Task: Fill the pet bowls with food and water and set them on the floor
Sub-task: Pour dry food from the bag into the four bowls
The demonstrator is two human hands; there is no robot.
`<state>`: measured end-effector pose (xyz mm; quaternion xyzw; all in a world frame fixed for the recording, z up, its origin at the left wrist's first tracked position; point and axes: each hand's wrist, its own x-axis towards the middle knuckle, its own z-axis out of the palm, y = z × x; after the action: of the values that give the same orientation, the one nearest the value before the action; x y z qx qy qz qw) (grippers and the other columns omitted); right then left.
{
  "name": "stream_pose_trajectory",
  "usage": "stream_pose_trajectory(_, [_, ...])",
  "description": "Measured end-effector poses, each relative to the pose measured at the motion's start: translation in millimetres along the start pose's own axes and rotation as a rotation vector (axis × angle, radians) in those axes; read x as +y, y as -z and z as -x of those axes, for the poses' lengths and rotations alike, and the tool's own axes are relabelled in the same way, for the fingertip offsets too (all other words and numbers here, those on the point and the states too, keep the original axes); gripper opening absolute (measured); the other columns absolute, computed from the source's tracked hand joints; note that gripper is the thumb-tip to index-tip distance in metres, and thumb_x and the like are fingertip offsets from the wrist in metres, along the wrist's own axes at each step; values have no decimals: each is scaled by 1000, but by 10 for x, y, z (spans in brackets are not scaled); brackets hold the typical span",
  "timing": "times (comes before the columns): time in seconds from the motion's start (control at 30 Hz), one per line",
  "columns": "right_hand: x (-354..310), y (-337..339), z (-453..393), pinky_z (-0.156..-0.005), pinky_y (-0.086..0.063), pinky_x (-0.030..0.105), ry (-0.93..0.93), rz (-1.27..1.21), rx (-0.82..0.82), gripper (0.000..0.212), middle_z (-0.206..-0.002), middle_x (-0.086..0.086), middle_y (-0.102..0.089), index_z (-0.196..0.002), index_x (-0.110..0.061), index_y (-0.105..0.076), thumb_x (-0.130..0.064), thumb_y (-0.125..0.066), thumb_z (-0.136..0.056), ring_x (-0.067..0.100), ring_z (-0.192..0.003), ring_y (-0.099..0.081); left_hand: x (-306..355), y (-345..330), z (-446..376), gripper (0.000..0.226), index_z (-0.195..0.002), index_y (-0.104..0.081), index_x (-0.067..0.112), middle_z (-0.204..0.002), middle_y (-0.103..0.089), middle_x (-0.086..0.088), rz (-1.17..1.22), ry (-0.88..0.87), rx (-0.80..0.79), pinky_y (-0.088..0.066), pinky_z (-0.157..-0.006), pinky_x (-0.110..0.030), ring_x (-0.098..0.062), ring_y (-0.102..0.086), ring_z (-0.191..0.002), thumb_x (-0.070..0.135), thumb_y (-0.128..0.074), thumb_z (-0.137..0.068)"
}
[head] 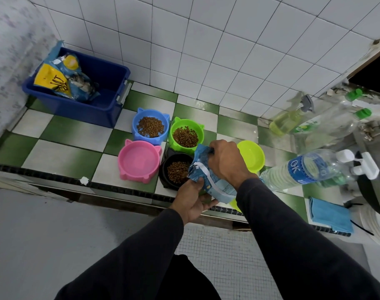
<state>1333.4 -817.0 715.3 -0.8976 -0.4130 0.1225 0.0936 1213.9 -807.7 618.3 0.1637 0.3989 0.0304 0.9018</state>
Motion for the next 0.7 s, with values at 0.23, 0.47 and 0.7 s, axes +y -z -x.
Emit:
stream_pose_trajectory(0.23, [-13, -13, 11, -63, -34, 33, -12, -2, -4, 14, -91, 26, -68, -92, -7, -68, -16, -57, -89, 45, -84, -61, 15, 5, 12, 32, -138, -56, 13, -138, -63, -19, 9, 3, -2, -54, -90, -55, -41, -63, -121, 27, -46, -110])
stream_pose_trajectory(0.47, [-3, -7, 13, -60, -36, 32, -19, -12, 5, 11, -87, 24, -69, -87, -9, -67, -15, -58, -87, 43, -77, -61, 36, 8, 20, 27, -132, -59, 16, -134, -66, -17, 8, 12, 1, -57, -84, -53, -36, -68, -109, 27, -49, -109])
stream_pose_trajectory(0.7, [83, -24, 53, -59, -35, 29, -98, -87, 25, 11, -80, 21, -69, -75, -11, -63, -14, -57, -84, 39, -66, -55, 56, 13, -9, 21, -126, -60, 23, -127, -70, -11, -68, 5, 13, -59, -81, -52, -34, -70, -107, 26, -48, -110])
